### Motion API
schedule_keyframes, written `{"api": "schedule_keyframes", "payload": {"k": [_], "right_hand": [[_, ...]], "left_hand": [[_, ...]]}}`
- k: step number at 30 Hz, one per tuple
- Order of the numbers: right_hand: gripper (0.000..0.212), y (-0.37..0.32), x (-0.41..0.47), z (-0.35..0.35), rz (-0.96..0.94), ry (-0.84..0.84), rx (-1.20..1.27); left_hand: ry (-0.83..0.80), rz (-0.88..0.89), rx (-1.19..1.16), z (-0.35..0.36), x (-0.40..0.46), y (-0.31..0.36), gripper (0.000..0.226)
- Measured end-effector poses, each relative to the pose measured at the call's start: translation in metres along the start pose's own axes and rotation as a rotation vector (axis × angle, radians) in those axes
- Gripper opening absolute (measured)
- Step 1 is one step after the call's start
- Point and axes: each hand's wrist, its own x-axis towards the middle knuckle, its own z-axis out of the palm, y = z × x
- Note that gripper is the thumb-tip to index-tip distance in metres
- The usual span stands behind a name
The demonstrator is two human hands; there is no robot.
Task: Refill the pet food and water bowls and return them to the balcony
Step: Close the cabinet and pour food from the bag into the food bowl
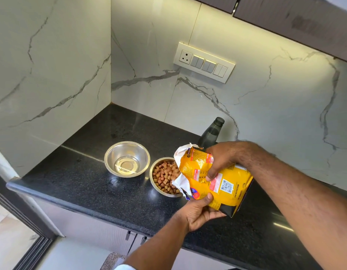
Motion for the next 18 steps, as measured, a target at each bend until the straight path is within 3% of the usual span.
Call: {"api": "schedule_keyframes", "payload": {"k": [9,18], "right_hand": [[0.083,0.011,0.0,0.008,-0.011,0.022,0.064],[0.092,0.055,-0.008,0.061,-0.079,0.147,0.264]], "left_hand": [[-0.052,-0.019,0.044,-0.003,0.001,-0.002,0.092],[0.048,-0.097,0.368,-0.021,0.006,0.004,0.093]]}}
